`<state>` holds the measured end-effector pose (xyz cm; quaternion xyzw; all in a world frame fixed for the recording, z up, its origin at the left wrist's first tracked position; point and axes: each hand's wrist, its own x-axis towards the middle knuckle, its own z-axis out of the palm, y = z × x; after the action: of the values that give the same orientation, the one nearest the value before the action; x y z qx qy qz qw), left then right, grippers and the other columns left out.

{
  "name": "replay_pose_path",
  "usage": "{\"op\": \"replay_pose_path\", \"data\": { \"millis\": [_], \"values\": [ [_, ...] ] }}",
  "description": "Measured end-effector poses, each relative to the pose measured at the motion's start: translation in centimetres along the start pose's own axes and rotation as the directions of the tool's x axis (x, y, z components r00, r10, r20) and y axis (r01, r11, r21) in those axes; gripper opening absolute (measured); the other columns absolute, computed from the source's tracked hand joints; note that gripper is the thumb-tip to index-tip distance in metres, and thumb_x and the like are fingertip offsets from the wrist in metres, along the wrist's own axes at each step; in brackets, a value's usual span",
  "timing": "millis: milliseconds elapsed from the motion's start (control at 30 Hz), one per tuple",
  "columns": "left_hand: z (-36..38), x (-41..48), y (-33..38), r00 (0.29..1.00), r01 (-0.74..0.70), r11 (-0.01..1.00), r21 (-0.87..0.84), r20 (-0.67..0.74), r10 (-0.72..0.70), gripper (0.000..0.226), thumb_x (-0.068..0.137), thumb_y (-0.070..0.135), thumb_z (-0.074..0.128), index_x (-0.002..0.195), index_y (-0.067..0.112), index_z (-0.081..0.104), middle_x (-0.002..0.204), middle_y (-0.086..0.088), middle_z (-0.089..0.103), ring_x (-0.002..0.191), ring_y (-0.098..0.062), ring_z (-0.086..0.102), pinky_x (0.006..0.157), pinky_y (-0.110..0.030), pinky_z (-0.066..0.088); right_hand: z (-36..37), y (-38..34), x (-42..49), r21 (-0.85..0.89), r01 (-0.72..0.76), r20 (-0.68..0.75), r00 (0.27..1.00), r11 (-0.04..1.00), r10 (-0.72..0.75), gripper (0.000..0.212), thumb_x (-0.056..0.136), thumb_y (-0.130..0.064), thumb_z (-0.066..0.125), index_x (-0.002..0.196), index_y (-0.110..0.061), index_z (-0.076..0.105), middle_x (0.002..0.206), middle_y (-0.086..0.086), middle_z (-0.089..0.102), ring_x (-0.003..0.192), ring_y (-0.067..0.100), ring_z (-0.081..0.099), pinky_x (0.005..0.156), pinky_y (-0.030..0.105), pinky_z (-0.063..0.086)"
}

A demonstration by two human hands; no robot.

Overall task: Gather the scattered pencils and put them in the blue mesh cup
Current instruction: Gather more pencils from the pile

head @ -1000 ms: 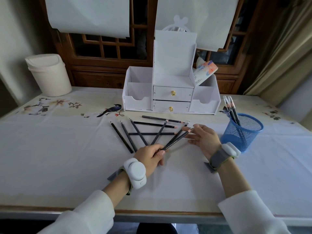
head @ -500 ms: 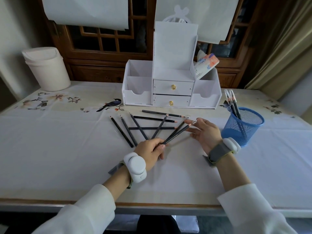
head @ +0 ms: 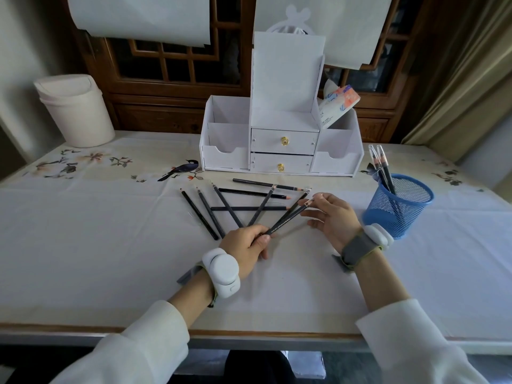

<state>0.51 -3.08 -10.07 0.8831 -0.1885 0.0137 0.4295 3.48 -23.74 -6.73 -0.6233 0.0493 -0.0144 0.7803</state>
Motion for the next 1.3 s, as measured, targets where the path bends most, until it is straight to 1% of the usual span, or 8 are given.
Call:
{"op": "replay_pose_path", "data": {
  "millis": [200, 400, 533, 633, 933, 1067, 1200, 1300],
  "values": [
    [-0.2, 0.0, 0.1, 1.000, 0.013, 1.000, 0.015, 0.013, -0.013, 0.023, 0.096, 0.020, 0.044, 0.105, 0.022, 0.065, 0.057, 0.017, 0.061, 0.059, 0.001, 0.058, 0.063, -0.005, 0.041, -0.7, 0.6, 0.5, -0.093, 0.051, -0.001, 0.999, 0.994, -0.052, 0.020, 0.096, -0.012, 0.045, 0.081, -0.015, 0.057, 0.089, 0.010, 0.069, 0.070, 0.014, 0.065, 0.056, 0.022, 0.046],
    [-0.2, -0.2, 0.6, 1.000, 0.012, 1.000, -0.001, 0.001, -0.012, 0.022, 0.097, 0.018, 0.042, 0.101, 0.020, 0.064, 0.056, 0.017, 0.059, 0.051, 0.014, 0.053, 0.056, 0.001, 0.036, -0.5, 0.7, 0.6, -0.085, 0.047, -0.025, 0.998, 0.995, -0.049, 0.016, 0.095, -0.012, 0.049, 0.083, -0.012, 0.060, 0.079, 0.007, 0.065, 0.062, 0.012, 0.064, 0.053, 0.021, 0.047],
    [-0.1, -0.4, 0.9, 0.997, 0.061, 0.995, -0.074, -0.037, -0.064, 0.020, 0.098, 0.019, 0.039, 0.093, 0.023, 0.058, 0.055, 0.015, 0.059, 0.050, 0.002, 0.050, 0.057, -0.010, 0.039, -0.1, 0.6, 0.6, -0.130, 0.011, -0.080, 0.997, 0.991, -0.021, 0.012, 0.093, -0.013, 0.053, 0.083, -0.010, 0.061, 0.076, 0.008, 0.066, 0.054, 0.012, 0.059, 0.047, 0.020, 0.046],
    [-0.2, -0.9, 1.3, 0.994, 0.074, 0.994, -0.081, -0.080, -0.080, 0.020, 0.098, 0.019, 0.039, 0.084, 0.028, 0.051, 0.054, 0.014, 0.057, 0.046, 0.000, 0.046, 0.050, -0.008, 0.035, 0.5, 0.2, 0.4, -0.218, -0.054, -0.149, 0.989, 0.974, 0.021, 0.012, 0.090, -0.010, 0.056, 0.079, -0.010, 0.060, 0.072, 0.007, 0.066, 0.046, 0.012, 0.054, 0.038, 0.021, 0.038],
    [-1.2, -2.5, 2.3, 0.976, 0.145, 0.949, -0.281, -0.114, -0.183, 0.026, 0.097, 0.012, 0.037, 0.074, 0.021, 0.043, 0.058, 0.001, 0.054, 0.062, -0.022, 0.048, 0.066, -0.033, 0.041, 5.7, -1.0, 0.9, -0.582, -0.162, -0.120, 0.986, 0.797, 0.113, 0.012, 0.082, -0.016, 0.066, 0.076, -0.005, 0.063, 0.050, 0.000, 0.064, 0.031, 0.010, 0.048, 0.032, 0.017, 0.033],
    [-2.4, -3.4, 1.8, 0.972, 0.163, 0.937, -0.309, -0.115, -0.207, 0.023, 0.098, 0.014, 0.036, 0.076, 0.018, 0.043, 0.061, -0.001, 0.055, 0.064, -0.022, 0.049, 0.067, -0.035, 0.042, 7.8, -0.7, 1.6, -0.678, -0.225, -0.179, 0.974, 0.700, 0.140, 0.029, 0.077, -0.038, 0.066, 0.070, -0.010, 0.066, 0.057, 0.000, 0.070, 0.049, 0.021, 0.054, 0.046, 0.027, 0.043],
    [-3.4, -4.3, 1.2, 0.962, 0.186, 0.922, -0.339, -0.127, -0.241, 0.021, 0.098, 0.016, 0.037, 0.078, 0.017, 0.044, 0.062, -0.003, 0.056, 0.066, -0.023, 0.050, 0.068, -0.041, 0.047, 8.6, 0.0, 2.2, -0.780, -0.272, -0.264, 0.960, 0.564, 0.097, 0.046, 0.069, -0.058, 0.058, 0.060, -0.014, 0.067, 0.054, -0.001, 0.070, 0.052, 0.024, 0.063, 0.063, 0.032, 0.048],
    [-3.8, -4.8, 1.0, 0.952, 0.179, 0.933, -0.314, -0.183, -0.244, 0.026, 0.097, 0.014, 0.038, 0.072, 0.021, 0.041, 0.064, -0.007, 0.058, 0.064, -0.022, 0.051, 0.070, -0.044, 0.049, 9.1, 0.7, 3.0, -0.752, -0.291, -0.285, 0.953, 0.592, 0.107, 0.041, 0.069, -0.052, 0.061, 0.064, -0.011, 0.063, 0.053, 0.004, 0.069, 0.045, 0.024, 0.061, 0.050, 0.026, 0.049]
  ]
}}
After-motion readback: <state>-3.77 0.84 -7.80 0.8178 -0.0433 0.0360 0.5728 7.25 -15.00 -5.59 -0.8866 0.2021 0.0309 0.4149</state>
